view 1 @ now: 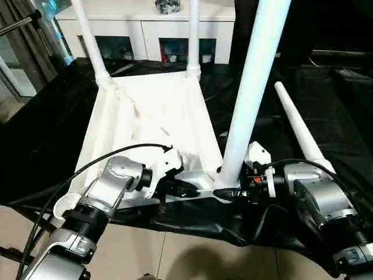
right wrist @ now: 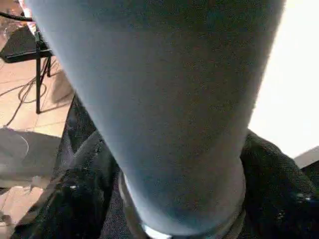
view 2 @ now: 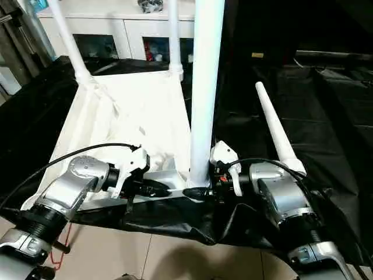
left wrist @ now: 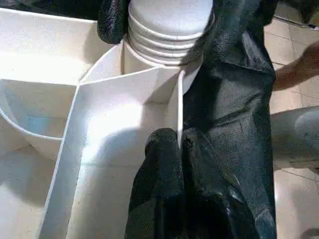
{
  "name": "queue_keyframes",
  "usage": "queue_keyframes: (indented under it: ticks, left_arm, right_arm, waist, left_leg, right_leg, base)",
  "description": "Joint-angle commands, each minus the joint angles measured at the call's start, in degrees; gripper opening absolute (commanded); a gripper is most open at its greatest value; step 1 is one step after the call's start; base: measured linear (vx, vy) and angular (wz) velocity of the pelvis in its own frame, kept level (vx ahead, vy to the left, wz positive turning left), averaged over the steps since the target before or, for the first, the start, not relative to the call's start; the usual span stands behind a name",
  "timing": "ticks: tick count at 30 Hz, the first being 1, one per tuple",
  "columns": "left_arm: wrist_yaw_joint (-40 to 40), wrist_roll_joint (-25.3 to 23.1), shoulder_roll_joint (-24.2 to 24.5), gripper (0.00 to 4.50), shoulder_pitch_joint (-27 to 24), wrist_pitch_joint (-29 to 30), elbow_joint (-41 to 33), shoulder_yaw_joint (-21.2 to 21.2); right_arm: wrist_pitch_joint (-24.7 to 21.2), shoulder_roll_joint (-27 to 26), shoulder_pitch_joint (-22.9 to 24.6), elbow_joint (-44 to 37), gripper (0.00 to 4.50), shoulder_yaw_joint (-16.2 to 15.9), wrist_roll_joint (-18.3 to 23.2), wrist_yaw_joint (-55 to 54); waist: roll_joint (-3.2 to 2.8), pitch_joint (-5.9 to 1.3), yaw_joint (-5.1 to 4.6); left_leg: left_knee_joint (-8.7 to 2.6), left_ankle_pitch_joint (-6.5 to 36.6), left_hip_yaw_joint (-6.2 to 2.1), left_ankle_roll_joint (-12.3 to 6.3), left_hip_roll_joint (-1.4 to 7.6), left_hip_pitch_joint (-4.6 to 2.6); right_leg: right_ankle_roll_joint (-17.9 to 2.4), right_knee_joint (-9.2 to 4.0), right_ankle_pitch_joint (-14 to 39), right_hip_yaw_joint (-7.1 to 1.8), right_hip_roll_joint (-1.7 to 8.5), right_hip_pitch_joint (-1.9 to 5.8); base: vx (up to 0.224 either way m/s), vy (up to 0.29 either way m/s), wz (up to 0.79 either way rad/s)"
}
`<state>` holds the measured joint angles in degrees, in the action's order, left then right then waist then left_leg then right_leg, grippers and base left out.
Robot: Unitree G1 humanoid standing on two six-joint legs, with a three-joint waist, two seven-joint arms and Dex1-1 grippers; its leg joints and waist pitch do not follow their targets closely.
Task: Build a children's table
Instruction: Rotate leg to tighten
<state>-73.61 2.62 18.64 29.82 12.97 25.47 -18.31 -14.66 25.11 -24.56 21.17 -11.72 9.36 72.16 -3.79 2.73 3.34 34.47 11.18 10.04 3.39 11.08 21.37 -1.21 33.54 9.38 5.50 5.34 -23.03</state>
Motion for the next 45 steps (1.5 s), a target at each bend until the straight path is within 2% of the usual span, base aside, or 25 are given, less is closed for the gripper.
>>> queue_keyframes:
  ticks: [1, 3, 5, 6, 7, 8, 10, 11, 12, 13, 14, 16, 17, 20, 23, 24, 28, 30, 33, 34, 36, 37, 38, 41, 45]
  left_arm:
    - [0.28, 2.17, -1.62, 0.00, 0.87, -0.79, -3.06, -0.30]
    - [0.89, 2.11, -1.90, 0.00, 0.87, -0.68, -2.96, -0.16]
    - [4.92, 1.70, -4.06, 0.00, 1.38, -0.20, -1.77, 1.14]
    - [6.03, 1.64, -4.67, 0.00, 1.54, -0.04, -1.49, 1.45]
    - [7.30, 1.48, -5.33, 0.00, 1.71, 0.08, -1.22, 1.68]
    - [7.98, 1.35, -5.71, 0.00, 1.81, 0.15, -1.09, 1.82]
    - [10.97, 0.73, -7.26, 0.00, 2.39, 0.24, -0.09, 2.28]
    - [12.99, 0.32, -8.22, 0.00, 2.84, 0.30, 0.64, 2.54]
    - [17.53, -0.49, -10.32, 0.00, 3.93, 0.55, 2.31, 3.26]
    - [17.53, -0.49, -10.32, 0.00, 3.93, 0.55, 2.31, 3.26]
    - [19.24, -0.66, -11.16, 0.00, 4.39, 0.87, 2.94, 3.57]
    - [22.12, -1.05, -12.52, 0.00, 5.16, 1.37, 3.90, 4.02]
    - [24.79, -1.33, -13.86, 0.00, 5.86, 1.90, 4.76, 4.51]
    - [29.31, -1.52, -16.87, 0.00, 7.13, 2.73, 6.18, 5.46]
    - [28.52, -1.84, -17.36, 0.00, 7.07, 2.15, 5.94, 5.07]
    - [27.88, -1.84, -17.32, 0.00, 6.89, 1.95, 5.65, 4.87]
    - [24.88, -1.64, -15.59, 0.00, 5.96, 0.92, 4.25, 3.83]
    - [22.31, -1.19, -14.04, 0.00, 5.32, 0.50, 3.31, 3.49]
    - [18.46, -0.50, -11.90, 0.00, 4.34, -0.50, 2.03, 2.95]
    - [16.59, -0.23, -10.81, 0.00, 3.90, -0.69, 1.41, 2.67]
    - [14.45, 0.16, -9.62, 0.00, 3.44, -0.91, 0.74, 2.40]
    - [11.84, 0.47, -8.06, 0.00, 2.96, -0.84, 0.03, 2.07]
    - [11.38, 0.53, -7.82, 0.00, 2.89, -0.90, -0.06, 2.02]
    - [6.41, 1.28, -5.12, 0.00, 2.23, -0.64, -1.42, 1.12]
    - [2.98, 1.17, -2.89, 0.00, 1.67, -0.94, -2.16, 0.18]
  right_arm:
    - [-0.83, -1.61, 1.01, -1.73, 3.14, -2.93, 0.50, 0.13]
    - [-0.87, -1.97, 1.15, -1.67, 2.94, -2.85, 0.42, -0.55]
    - [-0.18, -5.10, 1.04, 1.46, 2.85, -1.68, -1.45, -7.27]
    - [0.02, -6.17, 0.82, 2.75, 2.81, -1.23, -2.15, -9.86]
    - [0.02, -7.56, 0.30, 4.66, 2.78, -0.52, -2.95, -13.47]
    - [-0.18, -8.38, 0.00, 5.68, 2.76, -0.05, -3.41, -15.69]
    - [-0.05, -10.62, -0.97, 8.95, 2.75, 0.95, -4.73, -21.73]
    - [0.06, -11.93, -1.51, 10.61, 2.75, 1.53, -5.25, -25.04]
    - [-0.43, -14.92, -2.95, 14.11, 2.75, 3.42, -5.48, -32.24]
    - [-0.43, -14.92, -2.95, 14.11, 2.75, 3.42, -5.48, -32.24]
    - [-0.61, -16.04, -3.51, 15.24, 2.74, 4.17, -5.31, -34.69]
    - [-0.85, -17.83, -4.50, 17.14, 2.74, 5.50, -5.47, -39.01]
    - [-0.79, -19.38, -5.47, 18.96, 2.74, 6.49, -5.67, -42.52]
    - [0.27, -22.42, -8.06, 23.18, 2.74, 7.53, -6.44, -49.12]
    - [3.49, -23.26, -9.49, 24.86, 2.74, 7.55, -6.79, -48.86]
    - [4.06, -23.47, -9.81, 24.98, 3.30, 7.82, -6.44, -48.18]
    - [3.86, -22.56, -10.37, 23.82, 3.59, 8.28, -4.94, -43.96]
    - [4.64, -20.56, -10.16, 22.45, 3.85, 7.07, -5.66, -40.32]
    - [5.13, -17.94, -9.53, 20.13, 3.94, 6.56, -4.21, -34.27]
    - [5.30, -16.32, -8.70, 18.08, 3.94, 5.88, -3.47, -30.31]
    - [5.39, -14.31, -7.48, 15.32, 3.94, 4.79, -2.69, -25.47]
    - [5.39, -11.41, -5.66, 11.40, 3.94, 3.30, -1.72, -18.92]
    - [5.36, -10.92, -5.35, 10.74, 3.94, 3.10, -1.51, -17.86]
    - [3.79, -6.44, -2.99, 5.43, 3.94, 1.76, 0.73, -9.01]
    - [3.82, -2.78, -1.63, 2.82, 3.94, -0.28, 0.56, -2.95]
  waist:
    - [0.63, -4.06, -0.33]
    - [0.66, -4.04, -0.34]
    - [0.72, -3.93, -0.49]
    - [0.89, -3.76, -0.75]
    - [0.89, -3.76, -0.75]
    - [0.87, -3.43, -1.38]
    - [1.15, -3.31, -2.25]
    - [1.01, -3.24, -2.71]
    - [0.99, -3.24, -3.08]
    - [0.95, -3.20, -3.76]
    - [1.16, -3.42, -3.92]
    - [1.19, -3.31, -4.24]
    - [1.03, -3.38, -4.65]
    - [1.07, -3.50, -4.93]
    - [1.14, -3.63, -4.83]
    - [1.19, -3.74, -4.74]
    - [0.98, -4.01, -4.30]
    - [0.88, -4.15, -4.26]
    - [0.86, -4.33, -4.02]
    - [0.52, -4.32, -3.96]
    - [0.72, -4.26, -3.34]
    - [0.58, -4.13, -2.93]
    - [0.50, -4.20, -2.29]
    - [0.44, -4.09, -1.21]
    - [0.57, -3.93, -0.65]
  left_leg:
    - [-3.93, 8.85, -0.38, -5.31, 2.18, -0.57]
    - [-3.90, 8.45, -0.34, -5.46, 2.12, -0.48]
    - [-3.91, 8.66, -0.32, -5.18, 2.07, -0.45]
    - [-4.02, 10.13, -0.36, -4.28, 1.82, -0.48]
    - [-4.02, 10.13, -0.36, -4.28, 1.82, -0.48]
    - [-4.28, 12.20, -0.44, -3.20, 1.73, -0.53]
    - [-4.54, 13.79, -0.80, -2.41, 1.64, -0.20]
    - [-4.46, 15.06, -0.80, -1.95, 1.52, -0.47]
    - [-4.42, 15.45, -0.80, -1.70, 1.44, -0.59]
    - [-4.39, 16.18, -0.91, -1.37, 1.34, -0.67]
    - [-4.29, 16.09, -0.94, -1.78, 1.21, -0.66]
    - [-4.26, 16.14, -0.81, -2.23, 1.23, -0.63]
    - [-4.29, 16.06, -0.96, -2.38, 1.15, -0.37]
    - [-4.10, 15.84, -0.90, -2.22, 1.07, -0.55]
    - [-4.13, 14.79, -0.83, -3.66, 1.16, -0.09]
    - [-4.10, 14.35, -0.82, -3.87, 1.20, -0.06]
    - [-3.91, 10.84, -0.67, -5.40, 1.42, -0.03]
    - [-3.84, 9.54, -0.69, -5.92, 1.51, 0.10]
    - [-3.66, 7.79, -0.65, -7.46, 1.59, 0.10]
    - [-3.58, 7.56, -0.57, -7.97, 1.58, 0.02]
    - [-3.58, 8.31, -0.48, -8.39, 1.80, -0.17]
    - [-3.69, 8.18, -0.42, -8.41, 1.97, -0.22]
    - [-3.59, 8.19, -0.29, -8.30, 2.09, -0.55]
    - [-3.71, 8.83, -0.14, -7.71, 2.22, -0.69]
    - [-3.92, 10.24, -0.19, -6.32, 2.22, -0.61]
  right_leg:
    - [-12.86, -3.37, 11.75, -2.63, 2.95, 3.24]
    - [-12.87, -3.37, 11.59, -2.60, 2.95, 3.27]
    - [-12.75, -3.44, 12.26, -2.64, 2.98, 3.16]
    - [-11.80, -3.92, 15.80, -2.49, 3.04, 3.21]
    - [-11.80, -3.92, 15.80, -2.49, 3.04, 3.21]
    - [-10.67, -4.41, 19.94, -2.44, 3.05, 3.00]
    - [-8.97, -4.57, 23.38, -2.22, 3.04, 3.36]
    - [-8.26, -4.98, 25.80, -2.20, 3.10, 2.97]
    - [-8.15, -5.11, 26.52, -2.18, 3.08, 2.86]
    - [-7.97, -5.38, 27.58, -2.10, 3.07, 2.76]
    - [-7.62, -5.45, 27.32, -2.07, 3.03, 2.94]
    - [-7.85, -5.49, 26.87, -2.17, 2.94, 2.65]
    - [-7.76, -5.40, 27.17, -1.96, 2.94, 2.90]
    - [-7.89, -5.55, 27.11, -1.94, 2.96, 2.72]
    - [-8.86, -5.18, 23.70, -2.05, 2.98, 2.99]
    - [-9.12, -5.06, 22.88, -2.10, 3.06, 3.03]
    - [-11.70, -4.29, 15.96, -2.28, 3.01, 3.27]
    - [-12.62, -3.83, 12.81, -2.28, 2.99, 3.50]
    - [-14.33, -3.23, 7.94, -2.33, 2.97, 3.70]
    - [-14.84, -3.13, 6.88, -2.34, 2.93, 3.60]
    - [-14.95, -3.18, 7.10, -2.35, 2.94, 3.63]
    - [-14.86, -3.20, 7.29, -2.35, 2.81, 3.56]
    - [-14.87, -3.11, 7.20, -2.41, 2.73, 3.34]
    - [-14.76, -3.05, 8.21, -2.56, 2.77, 3.24]
    - [-13.83, -3.30, 10.81, -2.61, 2.86, 3.23]
  base:
    - [0.000, 0.000, 0.00]
    - [0.000, 0.000, 0.00]
    - [0.000, 0.000, 0.00]
    - [0.000, 0.000, 0.00]
    - [0.000, 0.000, 0.00]
    - [0.000, 0.000, 0.00]
    - [0.000, 0.000, 0.00]
    - [0.000, 0.000, 0.00]
    - [0.000, 0.000, 0.00]
    - [0.000, 0.000, 0.00]
    - [0.000, 0.000, 0.00]
    - [0.000, 0.000, 0.00]
    - [0.000, 0.000, 0.00]
    - [0.000, 0.000, 0.00]
    - [0.000, 0.000, 0.00]
    - [0.000, 0.000, 0.00]
    - [0.000, 0.000, 0.00]
    - [0.000, 0.000, 0.00]
    - [0.000, 0.000, 0.00]
    - [0.000, 0.000, 0.00]
    - [0.000, 0.000, 0.00]
    - [0.000, 0.000, 0.00]
    - [0.000, 0.000, 0.00]
    - [0.000, 0.000, 0.00]
    - [0.000, 0.000, 0.00]
